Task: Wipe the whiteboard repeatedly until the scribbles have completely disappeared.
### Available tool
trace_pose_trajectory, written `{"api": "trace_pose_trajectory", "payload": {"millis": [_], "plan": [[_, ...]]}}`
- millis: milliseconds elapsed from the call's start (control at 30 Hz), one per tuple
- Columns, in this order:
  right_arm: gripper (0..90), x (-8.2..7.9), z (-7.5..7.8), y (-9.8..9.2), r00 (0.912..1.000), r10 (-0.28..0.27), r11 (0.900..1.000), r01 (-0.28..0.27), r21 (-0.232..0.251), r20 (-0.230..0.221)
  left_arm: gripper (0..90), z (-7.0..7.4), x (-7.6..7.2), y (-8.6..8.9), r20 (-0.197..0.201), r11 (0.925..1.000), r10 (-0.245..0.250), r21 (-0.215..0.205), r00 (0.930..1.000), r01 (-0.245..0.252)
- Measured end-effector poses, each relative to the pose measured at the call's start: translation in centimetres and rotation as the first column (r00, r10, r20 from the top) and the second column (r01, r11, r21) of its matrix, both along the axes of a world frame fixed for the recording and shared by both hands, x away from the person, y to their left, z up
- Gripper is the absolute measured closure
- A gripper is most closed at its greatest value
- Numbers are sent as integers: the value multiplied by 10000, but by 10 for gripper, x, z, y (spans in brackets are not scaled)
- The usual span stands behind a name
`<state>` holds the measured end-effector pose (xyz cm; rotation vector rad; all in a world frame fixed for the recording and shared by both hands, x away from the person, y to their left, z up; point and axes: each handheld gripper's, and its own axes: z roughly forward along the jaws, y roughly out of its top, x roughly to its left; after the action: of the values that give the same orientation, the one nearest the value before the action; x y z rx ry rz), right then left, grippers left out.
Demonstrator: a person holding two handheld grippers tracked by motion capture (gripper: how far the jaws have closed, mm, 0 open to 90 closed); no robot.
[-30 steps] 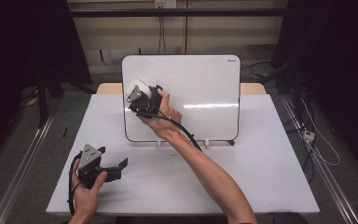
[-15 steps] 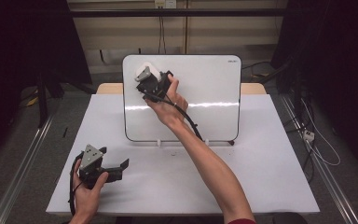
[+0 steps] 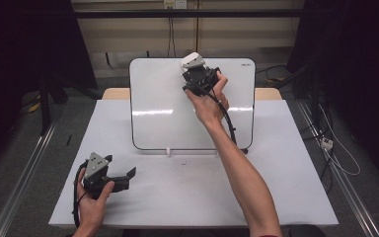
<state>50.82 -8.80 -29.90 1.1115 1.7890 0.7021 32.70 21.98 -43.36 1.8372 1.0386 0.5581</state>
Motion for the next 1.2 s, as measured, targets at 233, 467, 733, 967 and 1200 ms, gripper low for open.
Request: {"api": "trace_pose_trajectory", "payload": {"millis": [233, 467, 733, 967, 1200], "plan": [[316, -2, -9, 20, 9982, 593, 9980, -596, -222, -121, 50, 0, 0, 0, -24, 10000, -9, -6, 10000, 9], [315, -7, -20, 55, 9849, 1726, 9829, -1731, -632, -120, 49, 0, 1, 1, 68, 10000, 38, -9, 10000, -38], [315, -15, -35, 95, 9646, 2637, 9582, -2611, -1172, 65, 49, 1, 1, 1, 45, 10000, -6, -43, 10000, 6], [315, -11, -27, 82, 9695, 2445, 9650, -2414, -1028, 178, 49, 0, 0, 1, 15, 10000, -51, -10, 10000, 51], [315, -3, -12, 24, 9894, 1403, 9901, -1401, -77, 386, 49, 0, 0, 2, -4, 10000, 28, -76, 10000, -28]]}}
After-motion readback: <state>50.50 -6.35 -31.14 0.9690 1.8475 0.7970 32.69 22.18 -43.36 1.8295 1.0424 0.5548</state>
